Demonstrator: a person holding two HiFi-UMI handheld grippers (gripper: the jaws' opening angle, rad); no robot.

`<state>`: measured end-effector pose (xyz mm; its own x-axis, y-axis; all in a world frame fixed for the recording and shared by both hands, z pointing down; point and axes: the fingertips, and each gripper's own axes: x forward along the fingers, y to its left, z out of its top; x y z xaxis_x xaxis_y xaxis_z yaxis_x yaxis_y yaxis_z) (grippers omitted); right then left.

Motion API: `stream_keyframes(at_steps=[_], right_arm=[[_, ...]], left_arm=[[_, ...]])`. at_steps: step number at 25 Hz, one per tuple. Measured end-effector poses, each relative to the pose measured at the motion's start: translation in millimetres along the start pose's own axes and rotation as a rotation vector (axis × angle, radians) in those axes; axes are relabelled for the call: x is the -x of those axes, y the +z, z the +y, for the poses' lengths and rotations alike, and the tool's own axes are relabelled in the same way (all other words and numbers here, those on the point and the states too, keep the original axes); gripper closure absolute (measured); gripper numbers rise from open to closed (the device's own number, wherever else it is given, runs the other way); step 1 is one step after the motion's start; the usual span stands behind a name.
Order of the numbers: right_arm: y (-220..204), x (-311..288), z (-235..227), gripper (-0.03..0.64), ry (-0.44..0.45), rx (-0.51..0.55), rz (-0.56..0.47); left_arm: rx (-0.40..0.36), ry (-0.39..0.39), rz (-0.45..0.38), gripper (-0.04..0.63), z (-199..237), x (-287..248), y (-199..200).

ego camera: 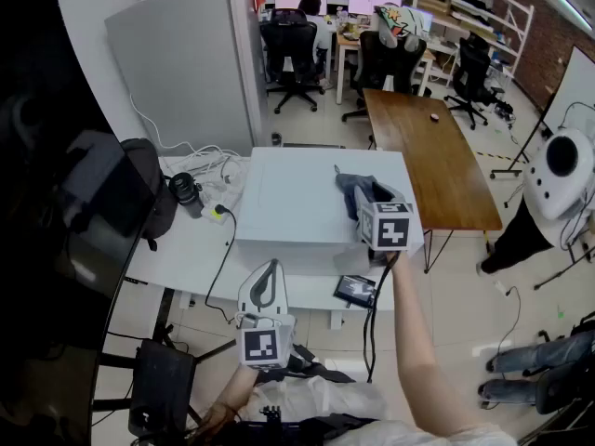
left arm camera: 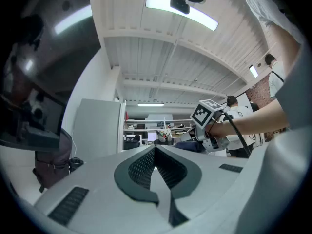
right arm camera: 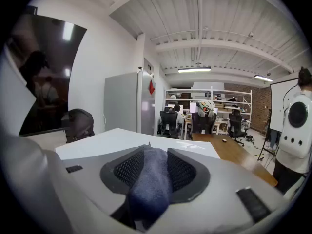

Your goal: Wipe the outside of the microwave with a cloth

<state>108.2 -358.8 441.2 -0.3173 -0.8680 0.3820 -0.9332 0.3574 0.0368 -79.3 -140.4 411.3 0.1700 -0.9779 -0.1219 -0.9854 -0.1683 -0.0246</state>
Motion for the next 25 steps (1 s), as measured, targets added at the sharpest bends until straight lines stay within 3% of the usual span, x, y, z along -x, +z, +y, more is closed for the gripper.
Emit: stream_keyframes(at_steps=[7,13,20,25], right_arm=[[-7,-16,12,0.436,-0.037,0.153,0.126],[-10,-20,11,0.537,-0.053,0.196,0.177],[8,-7,1,0.558,-0.059,0.132,0.098],[57,1,29,0.56,0.017,0.107,-0.032]], left_arm=[[0.0,0.014,0.01,0.594,6,-2,-3],[-0.003,0.018,0.006,0.594,7,-7,-3],[0.002,0.024,0.009,0.594,7,-7,-3],[0.003,0.047,0.012,0.594,19,-4,-7]])
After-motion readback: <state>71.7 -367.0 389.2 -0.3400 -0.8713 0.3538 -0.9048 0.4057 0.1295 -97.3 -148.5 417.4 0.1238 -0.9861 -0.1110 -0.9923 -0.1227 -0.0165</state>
